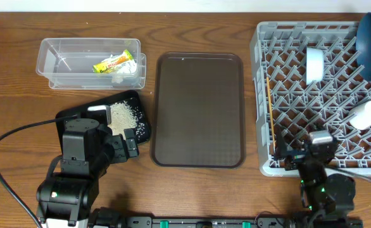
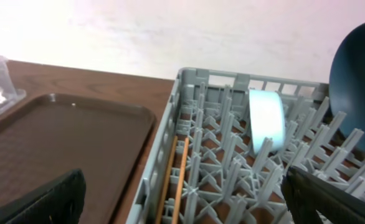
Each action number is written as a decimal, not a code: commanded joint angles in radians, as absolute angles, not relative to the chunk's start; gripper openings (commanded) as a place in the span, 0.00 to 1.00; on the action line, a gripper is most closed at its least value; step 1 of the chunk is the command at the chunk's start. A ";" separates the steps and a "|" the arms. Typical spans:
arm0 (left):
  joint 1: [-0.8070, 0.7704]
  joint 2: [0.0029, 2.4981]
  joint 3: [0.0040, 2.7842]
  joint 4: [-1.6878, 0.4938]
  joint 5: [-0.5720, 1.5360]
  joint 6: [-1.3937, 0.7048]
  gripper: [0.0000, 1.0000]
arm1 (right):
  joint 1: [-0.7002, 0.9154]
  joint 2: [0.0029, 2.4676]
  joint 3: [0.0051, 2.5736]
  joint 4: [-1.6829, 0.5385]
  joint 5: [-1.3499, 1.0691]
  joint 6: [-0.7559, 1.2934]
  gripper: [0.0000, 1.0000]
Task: Sort waste into correct bins and load items into the dishwasher rack
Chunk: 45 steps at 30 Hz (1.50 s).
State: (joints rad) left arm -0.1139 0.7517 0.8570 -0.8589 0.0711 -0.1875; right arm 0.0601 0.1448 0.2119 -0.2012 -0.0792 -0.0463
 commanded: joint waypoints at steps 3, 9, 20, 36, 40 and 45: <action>-0.112 0.752 0.853 -0.858 0.059 -0.200 1.00 | 0.064 0.046 0.126 -0.174 -0.083 -0.015 0.99; -0.112 0.752 0.853 -0.858 0.059 -0.200 1.00 | 0.058 0.005 0.041 -0.068 -0.083 -0.015 0.99; -0.112 0.752 0.853 -0.858 0.059 -0.200 1.00 | 0.004 0.005 0.006 0.016 -0.064 -0.003 0.99; -0.112 0.752 0.853 -0.858 0.059 -0.200 1.00 | -0.018 0.005 0.006 -0.072 -0.051 0.145 0.99; -0.112 0.752 0.853 -0.858 0.059 -0.200 1.00 | -0.018 0.005 0.006 -0.072 -0.056 0.145 0.99; -0.112 0.752 0.853 -0.858 0.059 -0.200 1.00 | -0.019 0.005 0.006 -0.072 -0.056 0.145 0.99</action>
State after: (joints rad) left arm -0.1139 0.7517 0.8570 -0.8589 0.0711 -0.1875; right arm -0.0093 0.0120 0.0071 -0.0673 -0.0551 0.1268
